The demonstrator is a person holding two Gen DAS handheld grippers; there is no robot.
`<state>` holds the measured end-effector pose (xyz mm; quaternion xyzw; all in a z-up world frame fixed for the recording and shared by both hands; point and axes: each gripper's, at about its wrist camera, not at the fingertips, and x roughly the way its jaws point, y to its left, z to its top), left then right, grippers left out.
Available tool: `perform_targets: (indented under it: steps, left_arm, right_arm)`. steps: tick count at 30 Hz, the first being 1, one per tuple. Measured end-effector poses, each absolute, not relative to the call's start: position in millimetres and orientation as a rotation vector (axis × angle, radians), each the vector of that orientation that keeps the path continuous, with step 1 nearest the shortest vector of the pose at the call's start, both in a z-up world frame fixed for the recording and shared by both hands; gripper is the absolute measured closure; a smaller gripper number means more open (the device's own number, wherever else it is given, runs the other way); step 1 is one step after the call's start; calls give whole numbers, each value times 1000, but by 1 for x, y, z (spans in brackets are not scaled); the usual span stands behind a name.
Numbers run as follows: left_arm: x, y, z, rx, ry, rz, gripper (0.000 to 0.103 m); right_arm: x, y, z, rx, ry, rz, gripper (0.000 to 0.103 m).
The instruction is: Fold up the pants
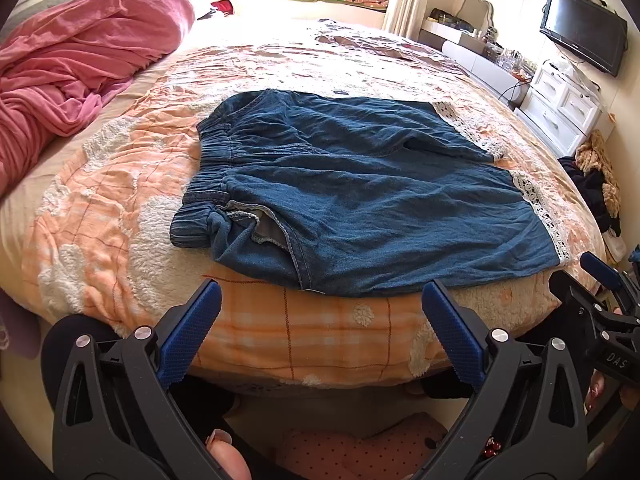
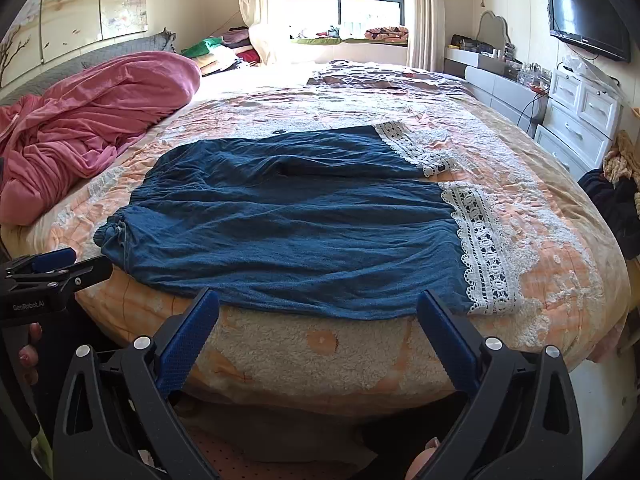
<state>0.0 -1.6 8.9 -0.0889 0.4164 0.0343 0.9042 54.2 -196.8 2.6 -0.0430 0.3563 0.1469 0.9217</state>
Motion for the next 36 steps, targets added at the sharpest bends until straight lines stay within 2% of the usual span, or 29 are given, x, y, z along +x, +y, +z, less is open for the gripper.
perform_targets:
  steps: [26,36]
  left_arm:
    - [13,-5,5,-156,873,53,8]
    - [47,27,14,-187,852,71,8]
  right_arm:
    - [68,-185,2,-115,750,316,4]
    - [119,-153,12,-143,770,410,4]
